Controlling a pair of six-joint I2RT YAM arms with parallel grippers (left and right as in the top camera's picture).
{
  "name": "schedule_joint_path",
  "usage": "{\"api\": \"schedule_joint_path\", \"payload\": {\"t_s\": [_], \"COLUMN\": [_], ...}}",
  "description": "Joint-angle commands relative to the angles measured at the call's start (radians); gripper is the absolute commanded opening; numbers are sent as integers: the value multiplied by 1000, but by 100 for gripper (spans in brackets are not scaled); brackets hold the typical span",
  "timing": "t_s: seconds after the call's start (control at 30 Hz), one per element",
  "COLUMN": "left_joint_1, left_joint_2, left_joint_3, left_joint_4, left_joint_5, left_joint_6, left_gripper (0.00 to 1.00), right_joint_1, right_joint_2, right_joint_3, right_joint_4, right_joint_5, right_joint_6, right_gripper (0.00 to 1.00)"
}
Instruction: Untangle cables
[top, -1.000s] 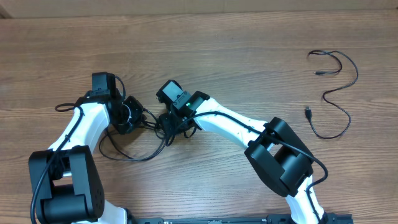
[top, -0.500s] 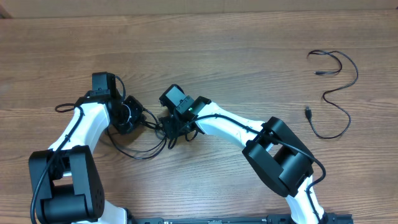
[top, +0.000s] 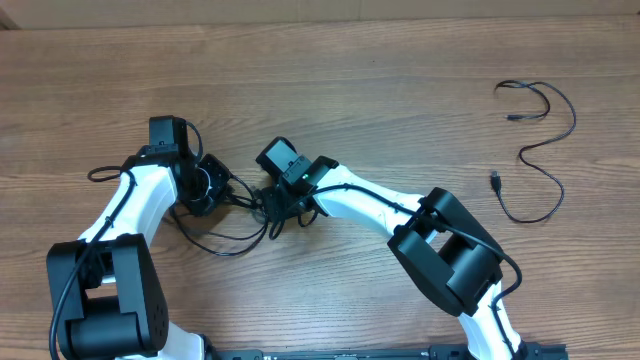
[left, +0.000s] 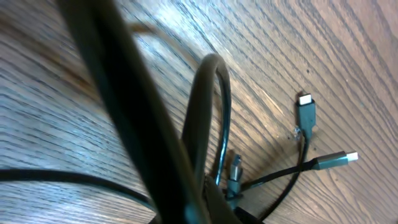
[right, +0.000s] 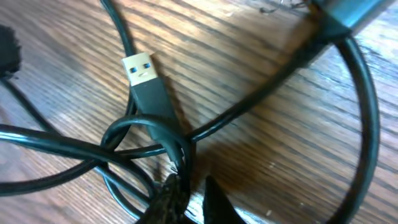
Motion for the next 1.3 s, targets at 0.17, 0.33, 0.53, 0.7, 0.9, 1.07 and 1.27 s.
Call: {"api": "schedule_joint_path", "payload": {"t_s": [0.17, 0.33, 0.53, 0.7, 0.9, 1.07, 1.27], "left_joint_1": [0, 0, 1, 2, 2, 2, 2], "left_joint_2": [-10, -10, -10, -10, -10, -10, -10], "left_joint_3": [-3, -5, -5, -9, -15, -33, -48], "left_joint_4": [-6, -19, -37, -35, -52, -53, -47], "left_joint_5": [-157, -204, -254, -254, -308, -325, -324], "left_joint_6": [-10, -11, -69, -118, -195, -255, -234], "left_gripper": [6, 5, 4, 5, 5, 5, 4], "right_joint_1": [-3, -7, -46, -103, -144, -155, -161], "right_joint_2": [60, 60, 60, 60, 60, 60, 60], "right_joint_3": [6, 6, 6, 6, 6, 6, 6], "right_joint_4": [-81, -67, -55, -40, -35, -22, 0], "right_joint_5": [335, 441, 459, 425, 379, 379, 374], "right_joint_6": [23, 11, 8, 9, 16, 16, 15], "right_gripper": [8, 7, 4, 4, 4, 4, 4]}}
